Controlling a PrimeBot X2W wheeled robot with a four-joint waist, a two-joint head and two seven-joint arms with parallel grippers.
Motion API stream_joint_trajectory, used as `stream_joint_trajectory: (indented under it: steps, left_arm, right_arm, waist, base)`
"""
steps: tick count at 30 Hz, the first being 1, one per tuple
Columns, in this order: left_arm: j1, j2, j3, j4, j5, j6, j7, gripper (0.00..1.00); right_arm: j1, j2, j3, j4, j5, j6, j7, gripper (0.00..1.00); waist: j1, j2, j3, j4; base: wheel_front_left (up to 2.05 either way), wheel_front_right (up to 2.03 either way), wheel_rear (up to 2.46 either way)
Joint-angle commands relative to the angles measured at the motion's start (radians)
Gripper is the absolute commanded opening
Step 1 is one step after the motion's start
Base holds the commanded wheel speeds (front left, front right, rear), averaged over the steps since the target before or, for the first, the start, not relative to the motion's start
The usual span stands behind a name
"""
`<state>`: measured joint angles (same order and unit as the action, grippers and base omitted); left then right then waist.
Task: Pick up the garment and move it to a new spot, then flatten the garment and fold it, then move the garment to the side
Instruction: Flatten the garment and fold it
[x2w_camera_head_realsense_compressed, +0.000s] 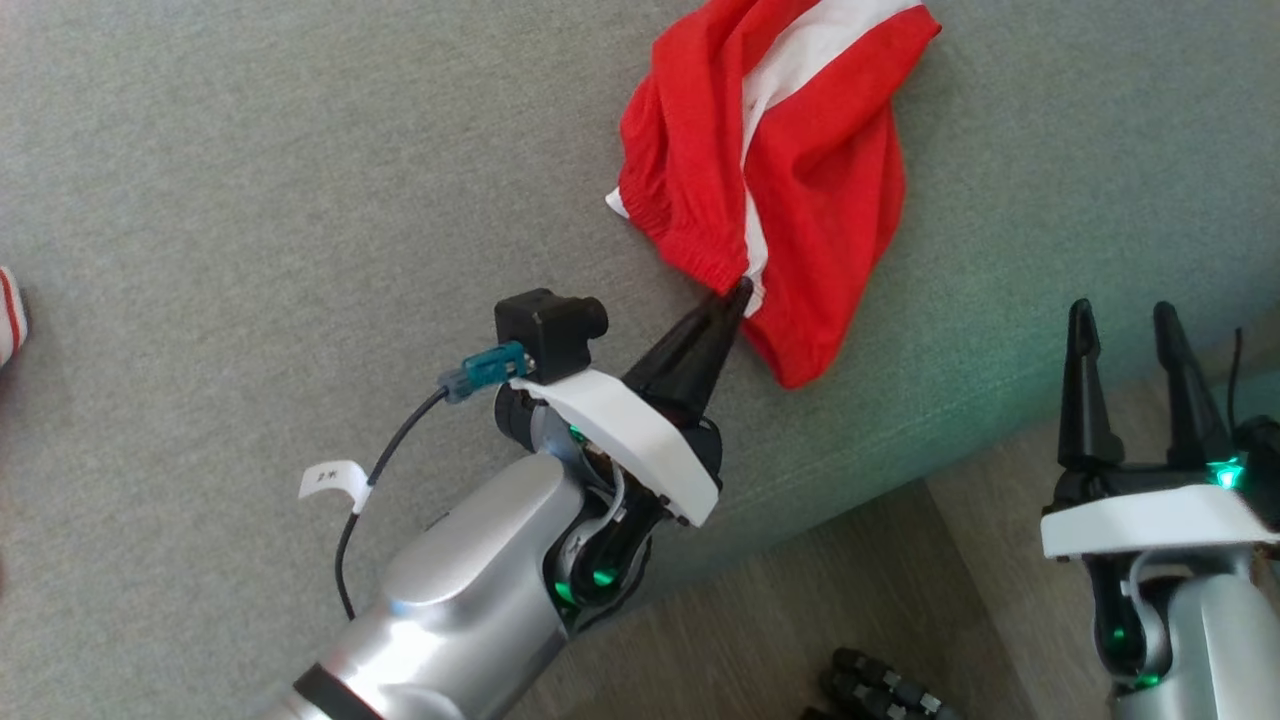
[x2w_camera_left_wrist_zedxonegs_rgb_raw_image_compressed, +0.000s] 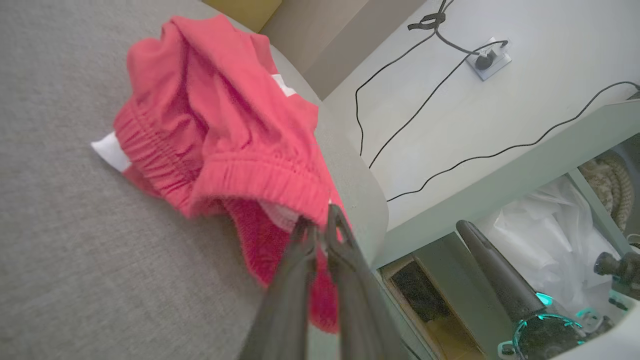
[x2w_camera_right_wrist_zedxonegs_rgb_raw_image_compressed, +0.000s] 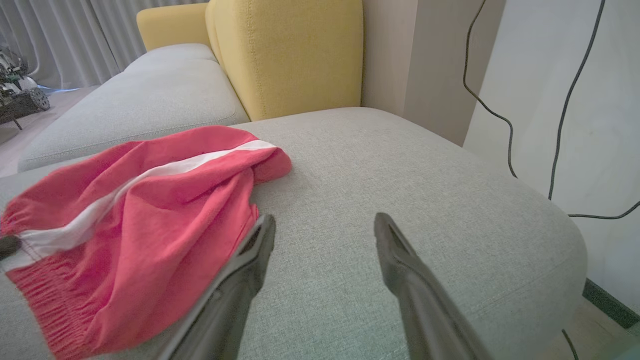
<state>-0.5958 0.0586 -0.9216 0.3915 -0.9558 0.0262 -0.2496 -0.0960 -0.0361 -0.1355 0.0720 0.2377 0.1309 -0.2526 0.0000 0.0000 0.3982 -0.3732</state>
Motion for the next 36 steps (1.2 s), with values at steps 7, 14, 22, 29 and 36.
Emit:
stream_joint_trajectory:
  steps: [7,14,22,29,36]
  left_arm:
    - [0.014,-0.003,0.074,-0.044,0.073,-0.017,-0.012,0.00]
    - [0.104,0.138,0.108,-0.120,0.180,0.003,-0.012,0.00]
    - [0.148,0.317,0.108,-0.251,0.257,0.070,0.035,0.00]
    - [0.165,0.431,0.123,-0.306,0.330,0.152,0.059,0.00]
    - [0.137,0.519,0.102,-0.293,0.440,0.198,0.075,0.00]
  right_arm:
    - [-0.013,-0.014,-0.002,-0.033,-0.007,0.000,-0.009,1.00]
    - [0.000,-0.014,0.009,-0.027,-0.038,0.000,-0.009,1.00]
    - [-0.012,-0.014,0.028,-0.007,-0.072,0.000,-0.009,1.00]
    - [-0.082,-0.014,0.057,0.034,-0.017,0.000,0.070,1.00]
    - [-0.214,-0.053,0.095,0.054,0.112,0.000,0.202,1.00]
  waist:
    - [0.0000,0.0000,-0.015,0.050]
    - [0.0000,0.0000,-0.052,0.137]
    - [0.0000,0.0000,-0.073,0.206]
    - [0.0000,0.0000,-0.073,0.242]
    - [0.0000,0.0000,-0.052,0.250]
  base:
    - [0.00,0.00,0.00]
    - [0.00,0.00,0.00]
    - [0.00,0.00,0.00]
    - [0.00,0.00,0.00]
    - [0.00,0.00,0.00]
